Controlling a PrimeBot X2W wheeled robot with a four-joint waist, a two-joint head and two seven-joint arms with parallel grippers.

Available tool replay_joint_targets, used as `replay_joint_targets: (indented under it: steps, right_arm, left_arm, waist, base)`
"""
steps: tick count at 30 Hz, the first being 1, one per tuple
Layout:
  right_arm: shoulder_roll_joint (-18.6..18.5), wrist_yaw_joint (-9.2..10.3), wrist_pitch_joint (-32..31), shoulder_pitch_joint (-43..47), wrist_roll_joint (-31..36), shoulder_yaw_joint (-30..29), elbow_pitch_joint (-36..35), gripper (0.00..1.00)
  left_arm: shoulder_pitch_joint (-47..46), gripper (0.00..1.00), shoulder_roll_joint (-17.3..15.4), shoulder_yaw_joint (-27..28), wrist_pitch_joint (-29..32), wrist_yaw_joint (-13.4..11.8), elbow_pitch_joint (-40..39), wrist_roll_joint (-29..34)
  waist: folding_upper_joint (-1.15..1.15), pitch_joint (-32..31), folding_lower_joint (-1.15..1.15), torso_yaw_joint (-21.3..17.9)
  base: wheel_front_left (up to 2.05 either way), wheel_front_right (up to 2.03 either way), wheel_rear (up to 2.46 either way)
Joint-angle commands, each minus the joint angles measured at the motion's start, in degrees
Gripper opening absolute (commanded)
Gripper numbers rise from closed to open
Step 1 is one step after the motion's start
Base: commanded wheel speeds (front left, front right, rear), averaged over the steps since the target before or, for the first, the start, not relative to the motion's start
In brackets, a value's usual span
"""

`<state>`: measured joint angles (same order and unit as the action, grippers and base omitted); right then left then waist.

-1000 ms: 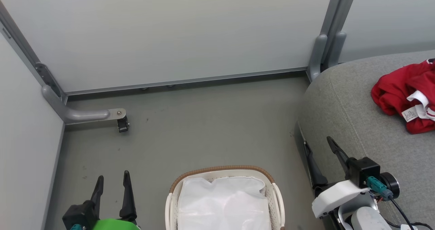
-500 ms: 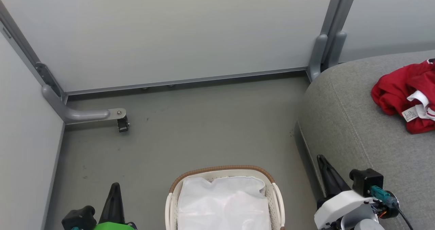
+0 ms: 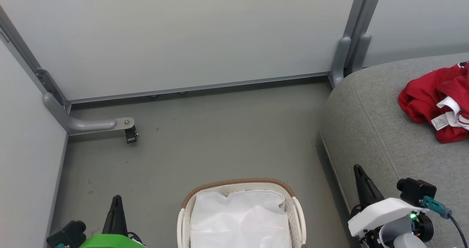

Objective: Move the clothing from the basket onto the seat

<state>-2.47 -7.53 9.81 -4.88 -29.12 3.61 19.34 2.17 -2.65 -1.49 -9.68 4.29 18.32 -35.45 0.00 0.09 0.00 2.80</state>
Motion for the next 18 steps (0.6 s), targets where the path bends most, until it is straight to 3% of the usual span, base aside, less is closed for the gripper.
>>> replay_joint_targets:
  steps: [1, 4, 18]
  right_arm:
    - [-0.26, 0.01, -0.49, -0.99, -2.42, -0.59, -1.09, 0.00]
    - [-0.31, 0.01, -1.87, -1.06, -7.81, -1.41, -1.50, 0.00]
    - [-0.40, 0.02, -4.82, -1.21, -19.25, -3.19, -2.36, 0.00]
  left_arm:
    - [-1.94, 0.00, -0.11, 0.59, 0.45, 0.35, -1.06, -2.11]
    - [-2.56, 0.00, -0.13, 1.24, 1.84, 0.61, -1.38, -6.96]
    - [-3.94, 0.00, -0.17, 2.68, 4.80, 1.19, -2.02, -17.25]
  waist:
    - [0.00, 0.00, 0.00, -0.04]
    - [0.00, 0.00, 0.00, -0.20]
    - [0.00, 0.02, 0.00, -0.57]
  base:
    - [0.00, 0.00, 0.00]
    - [0.00, 0.00, 0.00]
    - [0.00, 0.00, 0.00]
